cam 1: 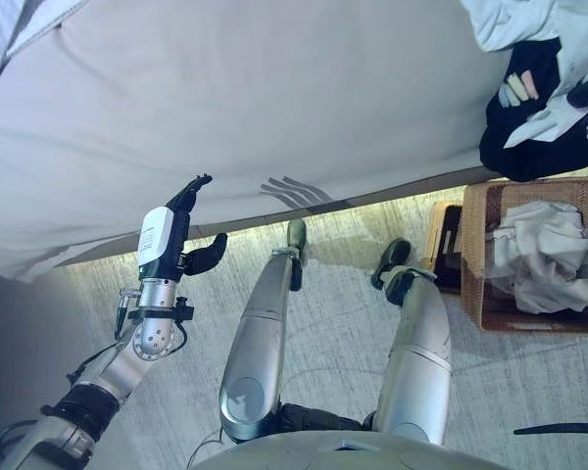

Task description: Pick up the clothes from the bed and place them into the basket

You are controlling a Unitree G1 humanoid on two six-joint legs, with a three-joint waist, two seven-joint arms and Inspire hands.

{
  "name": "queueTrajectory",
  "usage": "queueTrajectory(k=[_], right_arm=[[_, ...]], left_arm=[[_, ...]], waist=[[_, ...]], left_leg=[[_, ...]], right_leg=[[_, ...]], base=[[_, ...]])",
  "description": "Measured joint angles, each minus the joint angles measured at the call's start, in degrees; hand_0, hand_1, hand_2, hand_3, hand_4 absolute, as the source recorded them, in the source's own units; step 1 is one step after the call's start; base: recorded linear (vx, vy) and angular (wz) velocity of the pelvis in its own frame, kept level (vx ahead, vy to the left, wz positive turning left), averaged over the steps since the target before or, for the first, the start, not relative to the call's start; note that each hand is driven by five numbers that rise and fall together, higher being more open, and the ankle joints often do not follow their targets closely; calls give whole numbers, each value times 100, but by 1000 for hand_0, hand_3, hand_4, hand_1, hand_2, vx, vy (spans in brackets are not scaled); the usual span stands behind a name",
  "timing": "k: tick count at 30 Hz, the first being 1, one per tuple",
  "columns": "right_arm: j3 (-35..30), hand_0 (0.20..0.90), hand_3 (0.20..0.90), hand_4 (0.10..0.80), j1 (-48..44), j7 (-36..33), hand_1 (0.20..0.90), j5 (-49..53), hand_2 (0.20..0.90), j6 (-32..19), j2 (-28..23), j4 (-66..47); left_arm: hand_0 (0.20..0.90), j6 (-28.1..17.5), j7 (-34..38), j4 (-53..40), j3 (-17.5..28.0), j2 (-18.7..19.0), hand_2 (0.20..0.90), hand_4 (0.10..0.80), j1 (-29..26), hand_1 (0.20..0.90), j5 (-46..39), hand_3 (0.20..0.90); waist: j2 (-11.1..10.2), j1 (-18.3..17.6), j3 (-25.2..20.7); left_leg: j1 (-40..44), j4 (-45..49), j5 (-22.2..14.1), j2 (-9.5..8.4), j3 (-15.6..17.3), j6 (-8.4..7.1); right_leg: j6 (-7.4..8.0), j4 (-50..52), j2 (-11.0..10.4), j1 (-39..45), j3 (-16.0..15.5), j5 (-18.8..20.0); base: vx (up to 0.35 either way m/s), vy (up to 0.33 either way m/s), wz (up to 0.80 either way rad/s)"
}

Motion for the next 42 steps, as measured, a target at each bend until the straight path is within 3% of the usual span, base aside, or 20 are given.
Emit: queueTrajectory(k=[3,4,6,11,20,27,31,35,42], right_arm=[[46,900,900,800,-132,-103,900,21,900,59,-21,8],[49,862,856,756,-172,-107,862,60,862,78,-31,12],[50,314,216,116,-222,-102,314,125,314,92,-66,16],[50,300,200,100,-350,-92,300,233,300,85,-277,42],[63,300,200,100,-256,160,300,241,300,86,-318,47],[189,300,200,100,-42,537,300,156,300,-30,-311,304],[231,300,200,100,-37,664,300,-36,300,-111,-316,324],[276,300,200,100,29,837,300,-74,300,-171,-320,398],[321,300,200,100,67,1099,300,-180,300,-308,-328,475]], left_arm=[[900,-3,26,-227,-2,108,900,800,27,900,91,900],[900,-3,36,-305,-1,159,900,800,27,900,122,900],[900,-5,92,-427,10,233,900,800,21,900,153,900],[900,-5,113,-601,40,452,900,800,5,900,152,900],[900,-13,112,-599,96,455,900,800,9,900,143,900],[900,-59,-29,-527,96,454,900,800,10,900,78,900],[900,-87,-183,-508,91,450,900,800,30,900,67,900],[900,-99,-367,-329,80,388,900,800,-12,900,13,900],[900,-101,-429,-29,33,326,900,800,-28,900,-15,900]], waist=[[0,8,0],[0,21,0],[0,32,0],[1,55,-1],[1,64,-1],[2,46,-2],[2,16,-2],[2,-22,-3],[-1,-50,-1]], left_leg=[[-242,51,47,-5,-78,-14],[-319,115,46,-2,-100,-15],[-429,201,45,3,-146,-14],[-590,310,47,5,-219,-14],[-489,407,29,12,-218,8],[404,300,-109,12,-152,97],[884,39,-129,5,-67,120],[1321,-281,19,-11,-48,142],[2315,-1063,154,-22,51,159]], right_leg=[[-29,91,-2,-224,-33,-18],[-49,148,-4,-287,-36,-30],[-81,220,-6,-374,-47,-50],[-115,299,-13,-482,-97,-72],[-191,253,8,-322,-93,-9],[-185,-52,16,636,-112,-9],[-61,-388,36,1110,-97,72],[-18,-767,72,1563,-149,334],[69,-1482,163,2509,-217,474]], base=[[-64,-77,10],[-42,-67,8],[-40,-62,6],[-23,-29,3],[-7,8,-1],[40,57,-7],[22,70,-9],[-2,80,-4],[42,63,-5]])
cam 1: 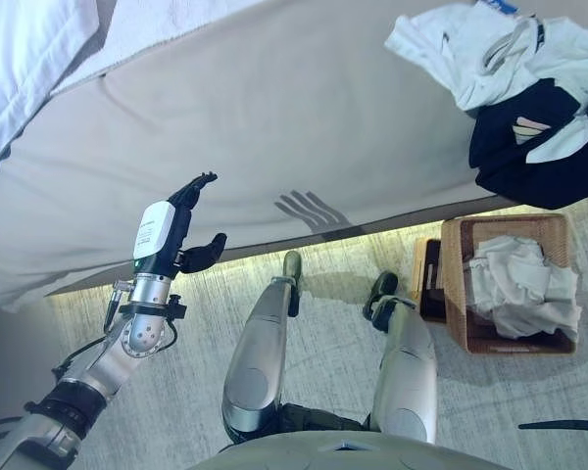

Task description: Pick up the clothes from the bed and place them into the basket

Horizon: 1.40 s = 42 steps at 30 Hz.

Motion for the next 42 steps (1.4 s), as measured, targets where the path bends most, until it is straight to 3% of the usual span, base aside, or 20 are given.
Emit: queueTrajectory(k=[14,22,25,28,35,42], right_arm=[[-5,300,200,100,-30,320,300,-3,300,-229,-169,68],[-72,300,200,100,-85,480,300,181,300,-357,-304,67],[-157,300,200,100,-116,630,300,186,300,-434,-381,118],[-158,300,200,100,-159,620,300,239,300,-549,-548,102],[-160,300,200,100,-322,617,300,410,300,-725,-806,-179],[-169,300,200,100,-330,667,300,424,300,-731,-1142,-459]], left_arm=[[900,9,-171,342,-42,-378,900,800,-73,900,-19,900],[900,93,-217,618,-44,-417,900,800,17,900,-13,900],[900,103,-254,789,-41,-487,900,800,58,900,-19,900],[900,101,-269,990,-46,-639,900,800,20,900,-13,900],[900,113,-340,1146,-46,-663,900,800,-339,900,-15,900],[900,93,-366,1294,-34,-759,900,800,-566,900,-16,900]], waist=[[-10,5,-2],[-90,-22,-69],[-199,-58,-242],[-382,-120,-835],[-582,-388,-976],[-647,-678,-1016]], left_leg=[[1233,-1138,319,-11,-177,-78],[2082,-1963,562,31,-148,-117],[2452,-2278,658,42,-108,-90],[2282,-2488,673,16,-88,-83],[2701,-2659,676,-6,152,-78],[2921,-2898,676,42,438,-77]], right_leg=[[2,-667,91,1169,-371,3],[174,-1391,256,1952,-442,176],[234,-1897,347,2376,-434,382],[305,-2274,399,2268,-423,540],[309,-3088,494,2854,-312,984],[367,-3373,619,2924,-3,1125]], base=[[78,34,7],[105,62,-1],[97,74,-7],[64,64,-3],[38,48,-16],[-14,30,-19]])
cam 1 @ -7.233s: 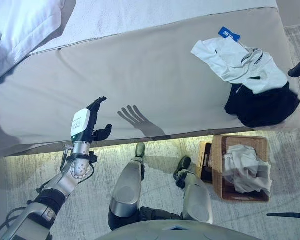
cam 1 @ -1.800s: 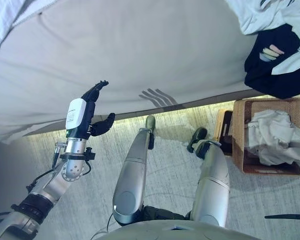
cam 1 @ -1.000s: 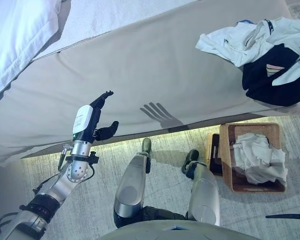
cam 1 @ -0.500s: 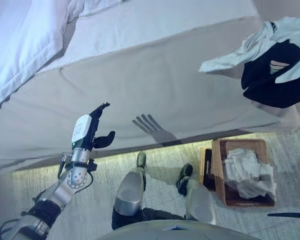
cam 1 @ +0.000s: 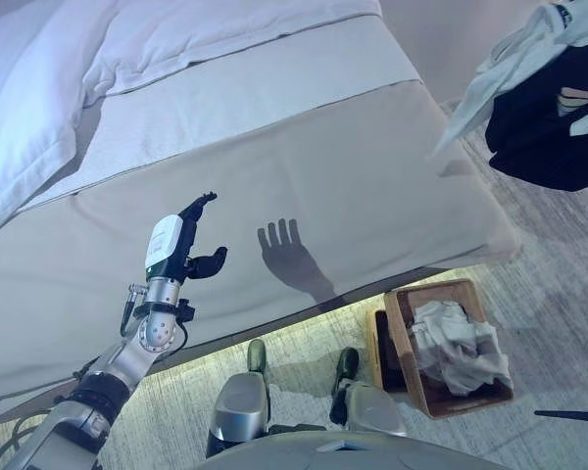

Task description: Pick up the clothes from the bed and place them into the basket

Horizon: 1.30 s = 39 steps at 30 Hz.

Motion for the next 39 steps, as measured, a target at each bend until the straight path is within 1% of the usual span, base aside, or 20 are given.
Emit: queueTrajectory(k=[3,7,8,9,10,12,13,14,15,16,18,19,21,22,24,26,29,32,36,39], right_arm=[[-205,300,200,100,70,10,300,-1,300,0,-138,-147],[-563,300,200,100,439,14,300,-1,300,-10,-350,-672],[-782,300,200,100,691,13,300,-2,300,-13,-368,-881],[-845,300,200,100,874,14,300,-2,300,-31,-369,-1019],[-941,300,200,100,1116,22,300,-9,300,-36,-373,-1186],[-1149,300,200,100,1614,36,300,-8,300,-49,-374,-1421],[-1427,300,200,100,2034,45,300,-12,300,-69,-375,-1618],[-1561,300,200,100,2313,57,300,-13,300,-87,-376,-1730],[-1921,300,200,100,2800,103,300,-18,300,-95,-376,-1951],[-2130,300,200,100,3181,175,300,-16,300,-107,-375,-2096],[-2369,300,200,100,3700,246,300,-18,300,-103,-373,-2234],[-2621,300,200,100,4129,303,300,-18,300,-104,-364,-2402],[-2885,300,200,100,4584,396,300,-20,300,-105,-302,-2531],[-3217,300,200,100,4940,400,300,-22,300,-106,-185,-2659],[-3489,300,200,100,5339,403,300,-24,300,-113,73,-2811],[-3548,300,200,100,5661,404,300,-32,300,-112,369,-2884],[-3563,300,200,100,6109,427,300,-51,300,-112,799,-2945],[-3495,300,200,100,6410,426,300,-172,300,-112,1076,-2957],[-3250,300,200,100,6451,425,300,-276,300,-108,1332,-2954],[-3027,300,200,100,6451,423,300,-281,300,-96,1562,-2902]], left_arm=[[900,-27,-15,61,-4,-44,900,800,11,900,55,900],[900,-237,-25,305,34,11,900,800,15,900,300,900],[900,-334,-72,370,71,30,900,800,41,900,320,900],[900,-406,-106,449,117,57,900,800,71,900,330,900],[900,-502,-161,577,203,59,900,800,89,900,329,900],[900,-525,-214,724,374,60,900,800,152,900,309,900],[900,-601,-231,919,514,25,900,800,157,900,291,900],[900,-610,-232,1088,616,-1,900,800,158,900,263,900],[900,-612,-239,1280,769,-49,900,800,154,900,234,900],[900,-603,-239,1395,905,-71,900,800,178,900,173,900],[900,-604,-229,1499,1040,-76,900,800,178,900,148,900],[900,-603,-222,1503,1140,-90,900,800,183,900,147,900],[900,-602,-216,1502,1184,-97,900,800,164,900,157,900],[900,-603,-214,1487,1186,-119,900,800,140,900,172,900],[900,-603,-217,1486,1177,-179,900,800,137,900,180,900],[900,-601,-218,1487,1164,-302,900,800,128,900,227,900],[900,-603,-231,1492,1045,-437,900,800,111,900,343,900],[900,-589,-288,1495,793,-554,900,800,51,900,351,900],[900,-476,-409,1495,590,-669,900,800,-14,900,374,900],[900,-452,-483,1495,407,-725,900,800,-33,900,415,900]], waist=[[-6,-172,-2],[-41,-396,-40],[-66,-497,-77],[-100,-548,-114],[-131,-682,-132],[-169,-815,-200],[-192,-891,-252],[-195,-960,-260],[-197,-1023,-262],[-197,-1051,-262],[-196,-1106,-262],[-193,-1182,-264],[-185,-1317,-270],[-179,-1353,-280],[-179,-1445,-356],[-161,-1548,-530],[-132,-1691,-833],[-49,-1762,-1072],[51,-1794,-1162],[70,-1786,-1175]], left_leg=[[75,-84,-1,0,144,1],[167,-219,-2,-26,466,2],[167,-254,-1,-27,528,2],[169,-268,-2,-29,601,3],[189,-274,-3,-29,637,4],[223,-311,-6,-17,718,8],[206,-313,-6,-10,730,7],[219,-313,-6,-4,733,8],[248,-313,-8,2,769,7],[266,-314,-17,7,831,17],[293,-316,-32,22,904,31],[307,-316,-39,40,957,23],[314,-316,-45,57,993,29],[315,-317,-47,68,1018,30],[320,-319,-71,89,1122,29],[318,-319,-90,119,1233,27],[339,-320,-127,178,1268,-11],[349,-321,-144,178,1328,-19],[372,-322,-164,162,1409,-32],[367,-324,-172,164,1405,-24]], right_leg=[[10,-71,23,-8,134,68],[34,-183,45,-112,434,189],[34,-184,58,-166,519,204],[28,-187,67,-203,585,210],[24,-187,76,-214,634,214],[25,-194,111,-256,727,215],[24,-187,124,-294,756,215],[24,-185,135,-292,789,215],[24,-183,152,-308,876,215],[24,-183,164,-317,914,216],[23,-178,193,-334,1004,216],[24,-169,219,-363,1050,217],[24,-165,242,-384,1081,217],[24,-165,257,-391,1128,217],[36,-168,300,-444,1222,225],[53,-179,354,-509,1345,249],[53,-195,417,-510,1379,248],[53,-232,429,-511,1452,249],[99,-279,419,-515,1518,281],[101,-281,419,-524,1515,279]], base=[[-29,25,-29],[-30,37,-40],[-36,58,-41],[-27,46,-32],[-23,43,-31],[-6,22,-24],[3,2,-18],[1,0,-23],[-4,-11,-27],[-9,-15,-32],[-8,-17,-24],[-17,-33,-18],[-22,-34,-14],[-21,-20,-16],[-28,-32,-29],[-21,-36,-30],[-17,-27,-13],[-29,-29,-10],[-14,-28,-11],[4,-20,0]])
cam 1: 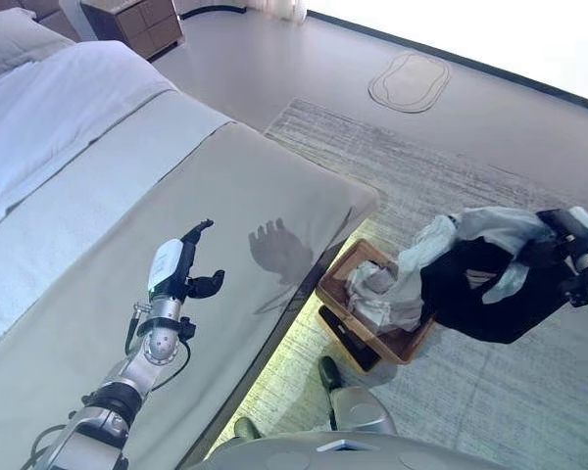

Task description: Pick up the clothes from the bed and place them into the basket

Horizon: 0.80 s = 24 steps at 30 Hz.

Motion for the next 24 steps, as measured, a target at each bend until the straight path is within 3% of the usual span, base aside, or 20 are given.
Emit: queueTrajectory(k=[10,19,20,21,22,24], right_arm=[[443,300,200,100,-343,-67,300,-27,300,-4,625,1328],[469,300,200,100,-566,-343,300,-192,300,-7,895,1764],[469,632,587,487,-572,-361,632,-192,632,-7,907,1764],[469,822,809,709,-572,-385,822,-194,822,-7,912,1767],[469,900,900,800,-578,-424,900,-202,900,-8,918,1787],[469,900,900,800,-582,-533,900,-220,900,-8,919,1819]], left_arm=[[900,90,-129,14,-324,-25,900,800,-16,900,32,900],[900,88,-193,15,-421,-10,900,800,-42,900,31,900],[900,88,-201,15,-422,-10,900,800,-42,900,31,900],[900,88,-208,15,-422,-10,900,800,-42,900,31,900],[900,87,-228,15,-422,-10,900,800,-44,900,31,900],[900,87,-243,15,-427,-10,900,800,-42,900,32,900]], waist=[[111,278,-114],[227,451,-184],[229,477,-185],[230,505,-186],[236,511,-189],[256,521,-201]], left_leg=[[-80,3,15,14,-68,-10],[-137,3,26,11,-231,1],[-138,3,32,12,-241,1],[-140,3,35,12,-246,0],[-153,3,38,12,-275,2],[-188,2,55,-2,-340,10]], right_leg=[[-27,-60,-21,-13,-71,27],[-9,-109,-47,41,-224,72],[-9,-109,-52,44,-232,72],[-9,-110,-56,44,-238,72],[-9,-110,-64,45,-267,72],[-9,-110,-95,46,-329,72]], base=[[3,-51,3],[-7,-43,10],[-14,-24,3],[-14,-20,5],[-12,-13,14],[-16,-10,16]])
